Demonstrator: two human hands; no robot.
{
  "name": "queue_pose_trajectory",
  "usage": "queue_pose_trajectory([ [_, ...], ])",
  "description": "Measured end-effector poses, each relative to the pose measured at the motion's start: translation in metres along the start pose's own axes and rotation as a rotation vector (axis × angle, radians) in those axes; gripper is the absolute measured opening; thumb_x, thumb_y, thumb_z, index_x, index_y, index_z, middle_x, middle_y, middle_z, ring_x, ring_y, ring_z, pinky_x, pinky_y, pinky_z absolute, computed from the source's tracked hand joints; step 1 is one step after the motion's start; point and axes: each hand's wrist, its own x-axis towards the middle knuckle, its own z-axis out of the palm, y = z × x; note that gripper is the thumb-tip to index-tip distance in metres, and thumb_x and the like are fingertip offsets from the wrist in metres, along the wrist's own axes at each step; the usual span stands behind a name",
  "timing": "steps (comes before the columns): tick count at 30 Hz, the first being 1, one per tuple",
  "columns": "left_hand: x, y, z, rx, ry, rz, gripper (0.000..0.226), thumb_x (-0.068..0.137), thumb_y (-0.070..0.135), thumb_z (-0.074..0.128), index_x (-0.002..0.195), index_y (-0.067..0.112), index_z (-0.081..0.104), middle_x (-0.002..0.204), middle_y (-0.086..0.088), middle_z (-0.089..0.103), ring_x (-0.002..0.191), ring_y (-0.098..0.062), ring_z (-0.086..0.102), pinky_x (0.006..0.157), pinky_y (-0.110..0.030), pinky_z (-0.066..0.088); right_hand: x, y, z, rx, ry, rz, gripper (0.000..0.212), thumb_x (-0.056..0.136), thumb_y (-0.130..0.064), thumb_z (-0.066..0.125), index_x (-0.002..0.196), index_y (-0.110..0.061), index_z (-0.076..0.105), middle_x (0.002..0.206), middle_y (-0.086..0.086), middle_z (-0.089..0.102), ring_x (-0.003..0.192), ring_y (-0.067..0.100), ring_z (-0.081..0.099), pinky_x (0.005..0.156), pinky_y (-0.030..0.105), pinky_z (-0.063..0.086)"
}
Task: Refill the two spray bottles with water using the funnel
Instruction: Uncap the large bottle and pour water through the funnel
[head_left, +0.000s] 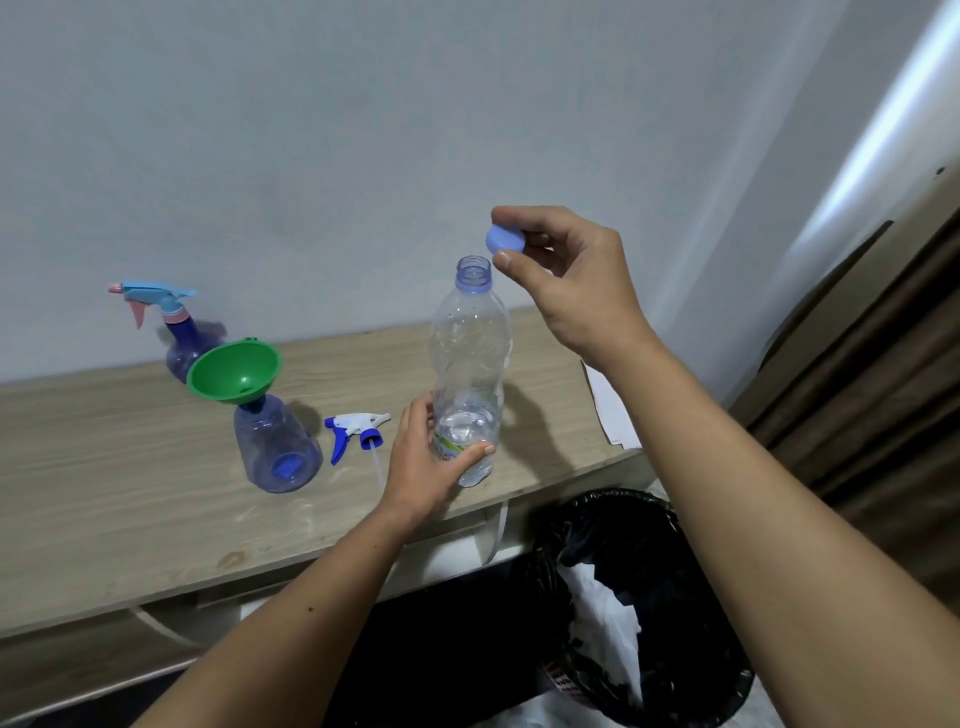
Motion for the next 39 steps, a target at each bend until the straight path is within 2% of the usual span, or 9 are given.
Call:
queue_pose_trajectory([
  [3,0.001,-0.005,0.0,-0.008,-0.004,-0.007,0.111,0.054,0.077,0.092,0.145,0.032,0.047,0.14,0.009,0.059,0.127,-0.009,0.064,0.108,-0.041,0.057,-0.013,0.025,-0.012,-0.023,0.054,0.064,0.037,0.091,0.001,0.076,0.125,-0.013,0.074,0.124,0.003,0.073,0.107,0.007,0.072,0.1,0.023,0.055],
  [7,0.002,-0.011,0.0,0.019,0.011,0.01,0.104,0.057,0.073,0.093,0.142,0.034,0.048,0.14,0.007,0.06,0.127,-0.012,0.064,0.11,-0.044,0.055,-0.041,0.076,-0.021,-0.085,0.08,0.205,0.036,0.09,-0.002,0.078,0.125,-0.011,0.074,0.124,0.005,0.07,0.107,0.014,0.071,0.101,0.025,0.056],
  [12,0.004,-0.016,0.0,0.052,0.041,0.054,0.093,0.062,0.065,0.094,0.139,0.041,0.047,0.138,0.006,0.061,0.128,-0.013,0.063,0.111,-0.045,0.054,-0.088,0.141,-0.008,-0.178,0.005,0.366,0.037,0.088,-0.001,0.081,0.123,-0.01,0.075,0.122,0.008,0.069,0.094,-0.002,0.065,0.089,0.006,0.05],
  [14,0.004,-0.017,0.0,0.06,0.044,0.059,0.094,0.062,0.066,0.093,0.139,0.038,0.047,0.138,0.005,0.061,0.127,-0.013,0.063,0.11,-0.045,0.054,-0.107,0.162,0.001,-0.206,-0.024,0.424,0.038,0.087,0.0,0.082,0.123,-0.009,0.074,0.123,0.009,0.069,0.093,-0.001,0.065,0.085,0.002,0.049],
  [18,0.004,-0.017,0.0,0.06,0.049,0.079,0.097,0.065,0.061,0.094,0.144,0.03,0.048,0.139,0.004,0.06,0.128,-0.01,0.062,0.112,-0.041,0.053,-0.134,0.194,0.017,-0.268,-0.071,0.491,0.037,0.085,-0.002,0.084,0.121,-0.008,0.075,0.123,0.005,0.071,0.101,0.009,0.068,0.092,0.002,0.049],
  [22,0.004,-0.017,0.0,0.063,0.04,0.078,0.098,0.065,0.061,0.094,0.144,0.025,0.048,0.139,0.003,0.06,0.128,-0.009,0.062,0.111,-0.04,0.054,-0.146,0.214,0.029,-0.333,-0.089,0.522,0.04,0.084,-0.005,0.086,0.122,-0.009,0.075,0.12,0.002,0.071,0.102,0.011,0.064,0.079,-0.006,0.041],
  [30,0.003,-0.012,0.0,0.07,0.035,0.072,0.101,0.064,0.062,0.093,0.146,0.027,0.046,0.143,0.005,0.057,0.129,-0.006,0.059,0.112,-0.037,0.053,-0.15,0.225,0.029,-0.368,-0.06,0.545,0.045,0.08,-0.01,0.091,0.122,-0.01,0.074,0.121,0.003,0.072,0.107,0.014,0.068,0.083,0.0,0.043],
  [35,0.001,-0.011,0.001,0.072,0.045,0.058,0.099,0.065,0.06,0.094,0.146,0.027,0.046,0.142,0.005,0.057,0.13,-0.01,0.059,0.111,-0.039,0.054,-0.142,0.204,0.026,-0.384,-0.109,0.546,0.056,0.081,-0.005,0.089,0.133,-0.007,0.067,0.131,0.005,0.066,0.109,0.011,0.062,0.099,0.02,0.05],
  [39,-0.001,-0.005,0.002,0.071,0.051,0.059,0.097,0.068,0.051,0.097,0.147,0.026,0.046,0.142,0.005,0.056,0.129,-0.008,0.059,0.111,-0.038,0.054,-0.119,0.168,0.025,-0.338,-0.023,0.412,0.054,0.088,-0.015,0.077,0.14,-0.017,0.061,0.138,-0.002,0.059,0.13,0.015,0.056,0.114,0.033,0.045],
])
